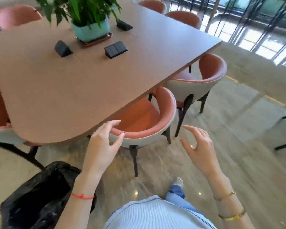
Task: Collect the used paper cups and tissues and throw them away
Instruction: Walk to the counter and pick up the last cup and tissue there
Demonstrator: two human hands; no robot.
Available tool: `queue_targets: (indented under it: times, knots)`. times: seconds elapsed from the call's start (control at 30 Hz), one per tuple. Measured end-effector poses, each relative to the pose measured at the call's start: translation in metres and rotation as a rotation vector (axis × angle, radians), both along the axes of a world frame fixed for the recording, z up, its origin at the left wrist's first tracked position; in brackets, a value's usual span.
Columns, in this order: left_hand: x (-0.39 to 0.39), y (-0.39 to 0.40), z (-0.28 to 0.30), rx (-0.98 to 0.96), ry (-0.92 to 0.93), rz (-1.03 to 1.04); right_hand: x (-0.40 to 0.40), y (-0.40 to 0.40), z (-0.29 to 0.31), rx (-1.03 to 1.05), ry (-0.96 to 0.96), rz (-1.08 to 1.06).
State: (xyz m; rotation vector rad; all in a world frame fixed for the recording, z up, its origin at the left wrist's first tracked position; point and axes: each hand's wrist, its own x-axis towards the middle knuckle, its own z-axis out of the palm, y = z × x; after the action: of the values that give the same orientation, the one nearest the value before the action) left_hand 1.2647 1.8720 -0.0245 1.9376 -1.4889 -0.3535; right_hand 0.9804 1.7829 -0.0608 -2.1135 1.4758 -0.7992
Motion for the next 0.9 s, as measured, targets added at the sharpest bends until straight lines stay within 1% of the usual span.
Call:
queue_targets:
  times: [0.2,0.33,0.53,0.67,0.77,0.9]
  knots:
    - [-0.110,-0.133,0.003,-0.041,0.001,-0.204,-0.129,-0.062,0.010,-0.013,0.008,-0.209]
    - [-0.182,-0.206,0.004,-0.028,0.017,-0.311,-0.206,-0.101,0.015,-0.025,0.032,-0.333]
    - [-0.256,-0.292,0.005,-0.017,0.036,-0.423,-0.277,-0.149,0.016,-0.013,0.025,-0.465]
    - [-0.296,-0.359,-0.006,-0.017,0.026,-0.507,-0.316,-0.192,0.008,0.001,0.016,-0.551]
    - [-0.329,-0.420,-0.015,-0.025,0.027,-0.551,-0.345,-0.239,0.000,0.022,0.019,-0.584]
    - [-0.378,-0.513,-0.017,-0.033,0.037,-0.590,-0.385,-0.325,0.000,0.030,-0.007,-0.625]
